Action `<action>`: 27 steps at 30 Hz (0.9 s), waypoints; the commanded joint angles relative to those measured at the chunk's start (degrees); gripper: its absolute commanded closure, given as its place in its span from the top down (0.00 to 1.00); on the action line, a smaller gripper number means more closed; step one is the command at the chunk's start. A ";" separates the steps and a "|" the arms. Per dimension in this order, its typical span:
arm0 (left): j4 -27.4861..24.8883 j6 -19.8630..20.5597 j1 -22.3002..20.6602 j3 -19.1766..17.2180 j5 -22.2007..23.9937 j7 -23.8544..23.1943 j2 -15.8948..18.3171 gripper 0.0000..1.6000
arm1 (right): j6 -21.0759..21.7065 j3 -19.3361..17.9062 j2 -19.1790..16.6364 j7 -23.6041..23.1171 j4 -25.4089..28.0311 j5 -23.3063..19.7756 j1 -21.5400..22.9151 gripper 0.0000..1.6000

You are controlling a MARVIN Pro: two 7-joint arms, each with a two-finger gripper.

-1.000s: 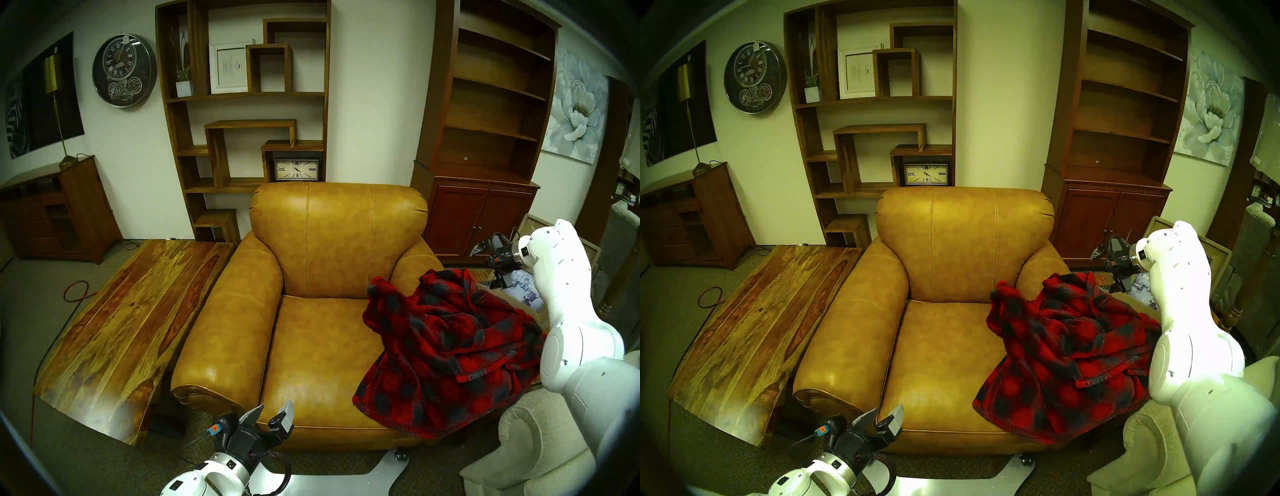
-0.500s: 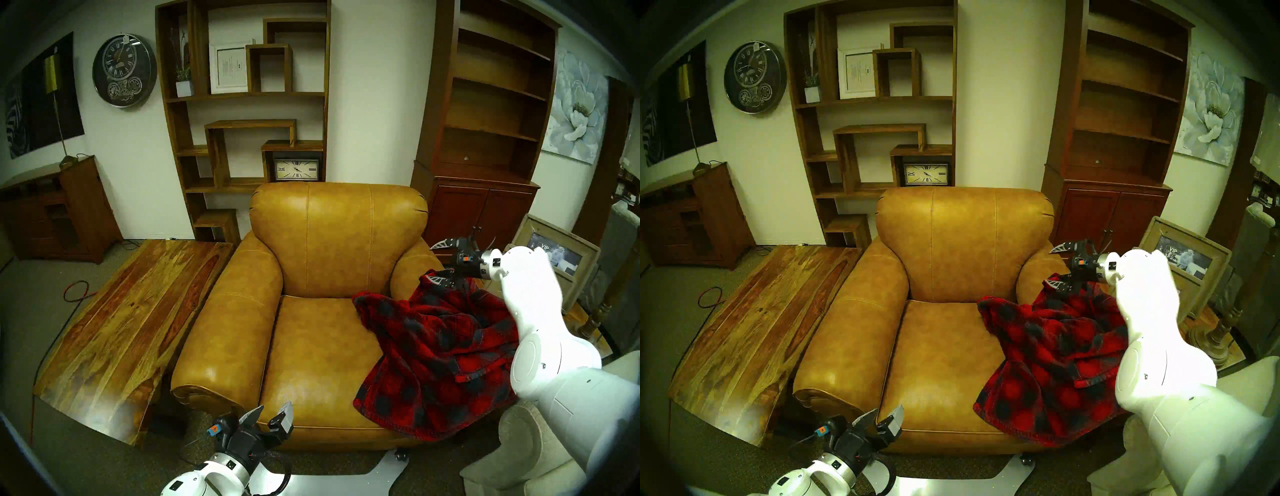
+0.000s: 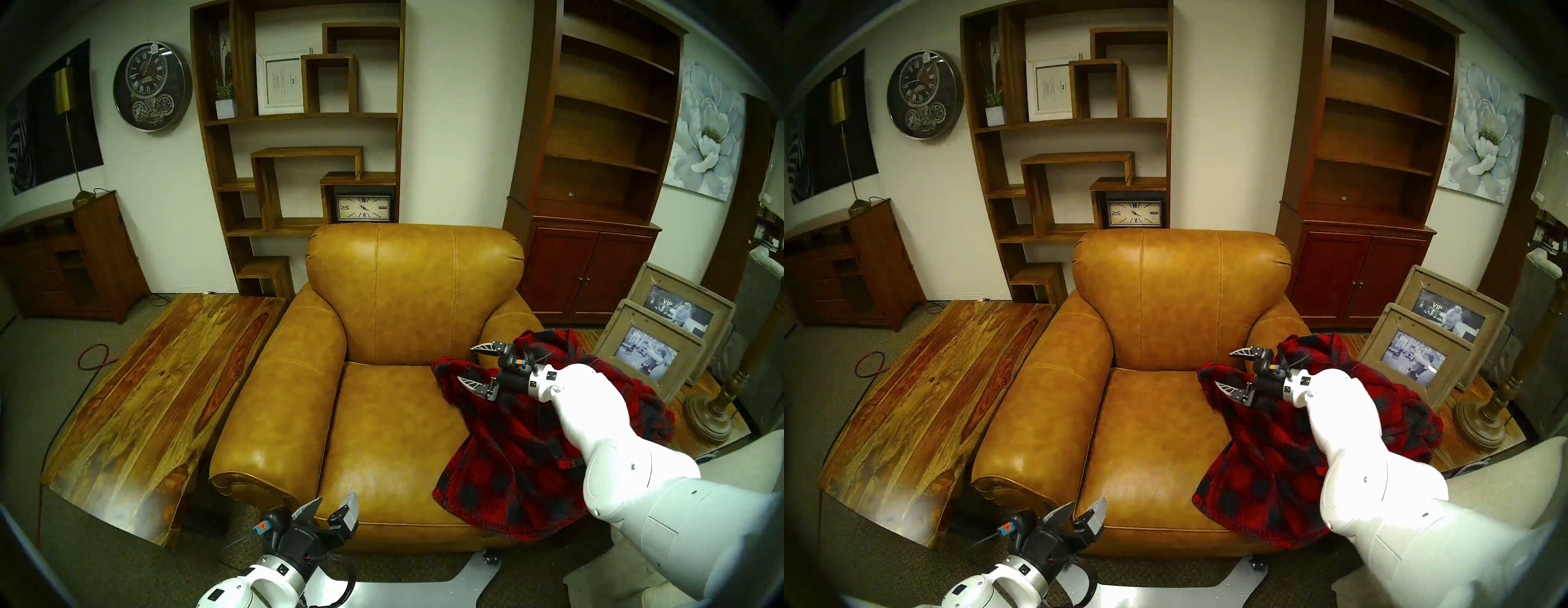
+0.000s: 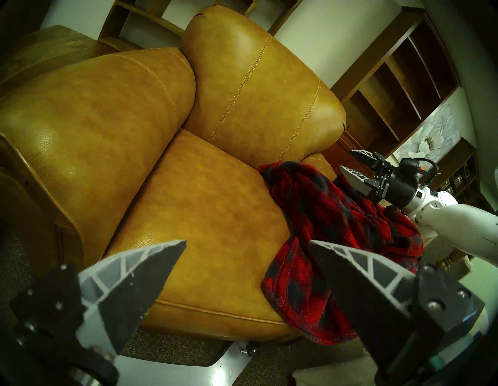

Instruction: Move the blanket from sofa and drape it over the sofa arm

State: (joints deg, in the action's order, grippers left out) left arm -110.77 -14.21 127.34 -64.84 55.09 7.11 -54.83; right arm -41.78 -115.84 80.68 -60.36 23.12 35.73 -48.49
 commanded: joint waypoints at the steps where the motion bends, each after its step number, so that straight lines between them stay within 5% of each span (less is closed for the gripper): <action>1: -0.66 -0.09 -0.21 0.09 -0.05 -0.18 -0.14 1.00 | -0.68 -4.77 6.14 0.37 -1.19 -6.92 0.92 1.00; 17: -0.86 -0.12 -0.45 0.26 -0.08 -0.29 -0.17 1.00 | -3.10 -16.49 13.22 -2.11 -3.71 -21.29 -0.17 1.00; 27: -0.60 -0.09 -0.62 0.30 -0.05 -0.25 -0.19 1.00 | -0.64 -19.65 11.78 -2.91 -2.95 -23.80 -1.27 1.00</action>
State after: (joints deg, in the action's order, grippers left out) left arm -110.66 -14.21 126.75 -64.69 55.09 7.04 -54.92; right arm -43.39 -133.82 92.47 -61.20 18.91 14.44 -50.30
